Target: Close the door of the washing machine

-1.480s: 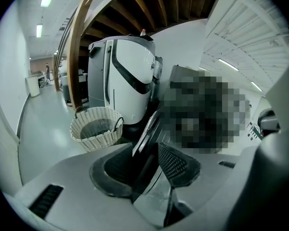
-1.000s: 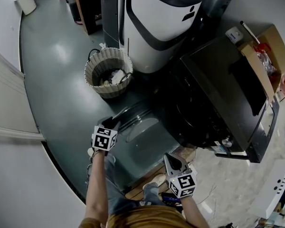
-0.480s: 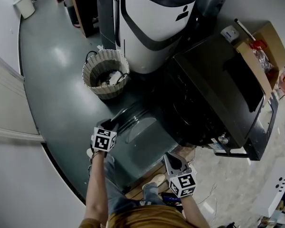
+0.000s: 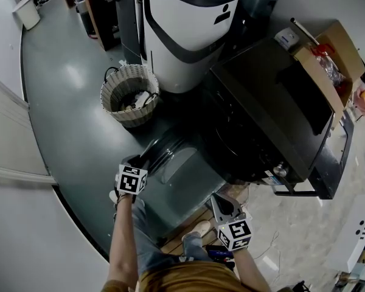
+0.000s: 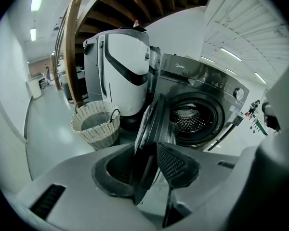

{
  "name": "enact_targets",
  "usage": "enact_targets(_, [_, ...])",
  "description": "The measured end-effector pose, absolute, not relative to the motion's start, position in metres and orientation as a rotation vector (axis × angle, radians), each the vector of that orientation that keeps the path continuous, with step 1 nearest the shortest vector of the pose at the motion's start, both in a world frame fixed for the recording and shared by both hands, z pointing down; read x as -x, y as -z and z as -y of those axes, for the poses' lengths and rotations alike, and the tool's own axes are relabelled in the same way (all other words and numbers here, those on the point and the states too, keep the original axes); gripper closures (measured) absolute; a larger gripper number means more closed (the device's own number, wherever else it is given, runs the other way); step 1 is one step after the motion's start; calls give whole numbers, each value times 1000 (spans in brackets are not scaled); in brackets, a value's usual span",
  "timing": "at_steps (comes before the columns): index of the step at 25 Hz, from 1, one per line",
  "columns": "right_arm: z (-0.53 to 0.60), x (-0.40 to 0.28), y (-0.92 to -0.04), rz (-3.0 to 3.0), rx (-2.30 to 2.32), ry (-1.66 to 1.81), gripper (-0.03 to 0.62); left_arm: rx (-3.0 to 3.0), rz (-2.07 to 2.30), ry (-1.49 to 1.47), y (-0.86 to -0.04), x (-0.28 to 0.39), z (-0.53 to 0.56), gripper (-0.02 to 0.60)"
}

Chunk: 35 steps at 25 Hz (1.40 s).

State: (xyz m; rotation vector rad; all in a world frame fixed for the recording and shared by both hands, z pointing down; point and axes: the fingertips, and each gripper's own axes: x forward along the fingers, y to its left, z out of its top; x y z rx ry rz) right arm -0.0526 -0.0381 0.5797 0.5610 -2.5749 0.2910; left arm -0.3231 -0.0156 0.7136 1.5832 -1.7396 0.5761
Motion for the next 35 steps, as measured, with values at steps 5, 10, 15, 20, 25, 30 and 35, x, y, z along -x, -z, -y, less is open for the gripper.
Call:
enact_targets(5, [36,43,-577,2580,-566,-290,583,-1589,1722,-597,-714,308,14,428])
enact_targets(10, [35,36,-573,2588,-568,-289,583,-1597,1700,-615,-713,294,11,434])
enact_targets(15, [39,26,-570,2593,-581,-287,583,-1612,1662,-640,-713,279,11,440])
enact_targets(20, [39,18,-566,2599,-595,-293,582,-1610,1641,-645,-714,268,11,442])
enact_targets(25, [39,7,-562,2605,-612,-299,583,-1604,1632,-660,-712,259,10,445])
enact_targets(30, [44,-7,-559,2611,-649,-303,583,-1606,1624,-664,-713,249,9,446])
enact_targets(35, [47,-17,-561,2614,-682,-321,583,-1611,1610,-673,-713,237,9,449])
